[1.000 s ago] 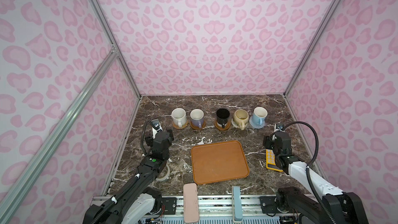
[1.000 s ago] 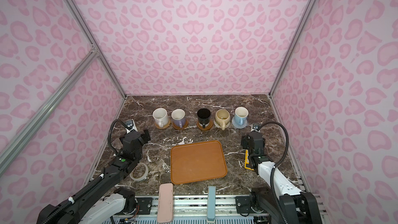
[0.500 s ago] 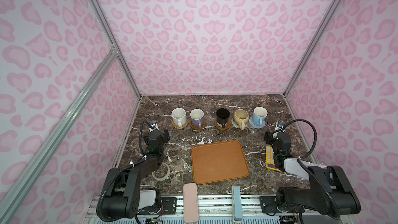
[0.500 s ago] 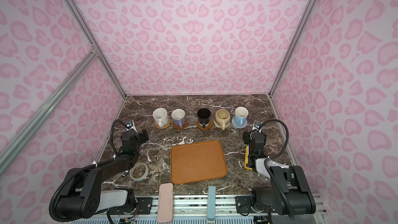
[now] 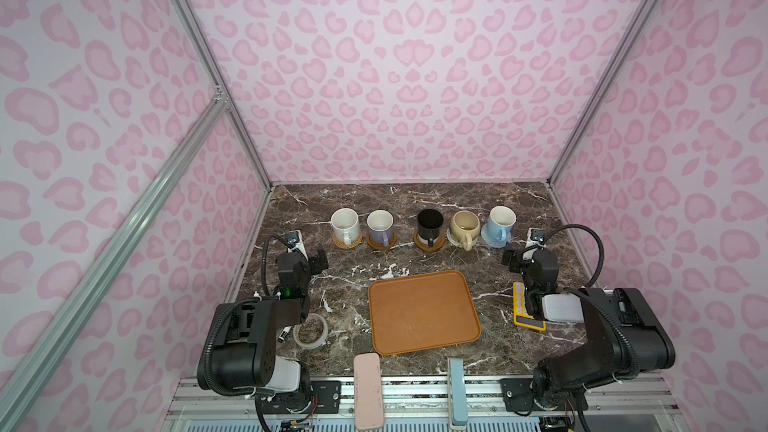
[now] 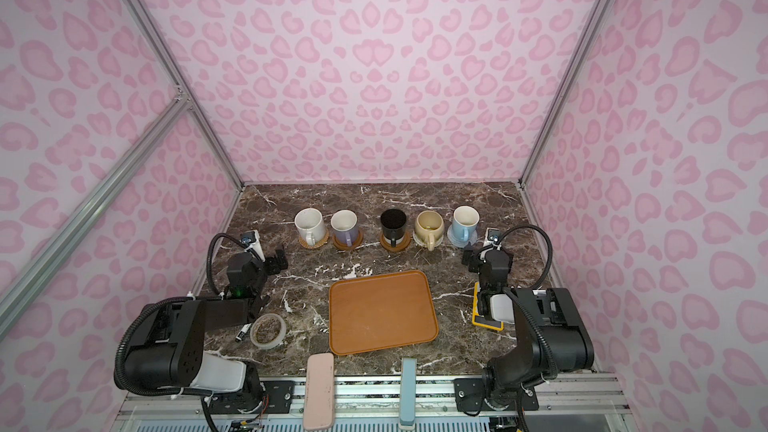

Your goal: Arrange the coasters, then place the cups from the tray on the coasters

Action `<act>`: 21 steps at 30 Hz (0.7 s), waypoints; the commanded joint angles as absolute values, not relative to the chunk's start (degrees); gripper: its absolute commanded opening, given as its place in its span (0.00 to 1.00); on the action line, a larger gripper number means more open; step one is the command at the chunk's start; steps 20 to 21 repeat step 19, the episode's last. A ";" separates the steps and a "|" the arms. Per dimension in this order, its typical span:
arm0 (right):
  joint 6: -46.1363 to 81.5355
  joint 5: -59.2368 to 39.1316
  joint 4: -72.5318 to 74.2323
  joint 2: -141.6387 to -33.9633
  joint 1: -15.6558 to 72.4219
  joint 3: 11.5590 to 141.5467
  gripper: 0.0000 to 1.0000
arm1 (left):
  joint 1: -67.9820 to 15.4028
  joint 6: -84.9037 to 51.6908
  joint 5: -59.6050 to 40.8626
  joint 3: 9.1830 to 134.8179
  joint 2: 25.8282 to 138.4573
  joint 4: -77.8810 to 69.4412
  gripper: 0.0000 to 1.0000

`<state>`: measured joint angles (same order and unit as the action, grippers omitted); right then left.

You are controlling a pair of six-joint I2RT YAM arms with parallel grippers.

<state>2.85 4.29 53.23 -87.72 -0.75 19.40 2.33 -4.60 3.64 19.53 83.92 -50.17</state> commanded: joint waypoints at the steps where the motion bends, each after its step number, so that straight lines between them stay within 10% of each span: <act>1: 2.37 4.02 54.95 -87.90 -0.62 19.53 0.99 | 2.29 -3.26 1.53 19.84 84.29 -53.68 0.97; 21: 1.41 5.02 53.97 -88.04 0.26 20.13 0.99 | 0.97 -2.55 3.52 19.78 84.07 -53.62 0.97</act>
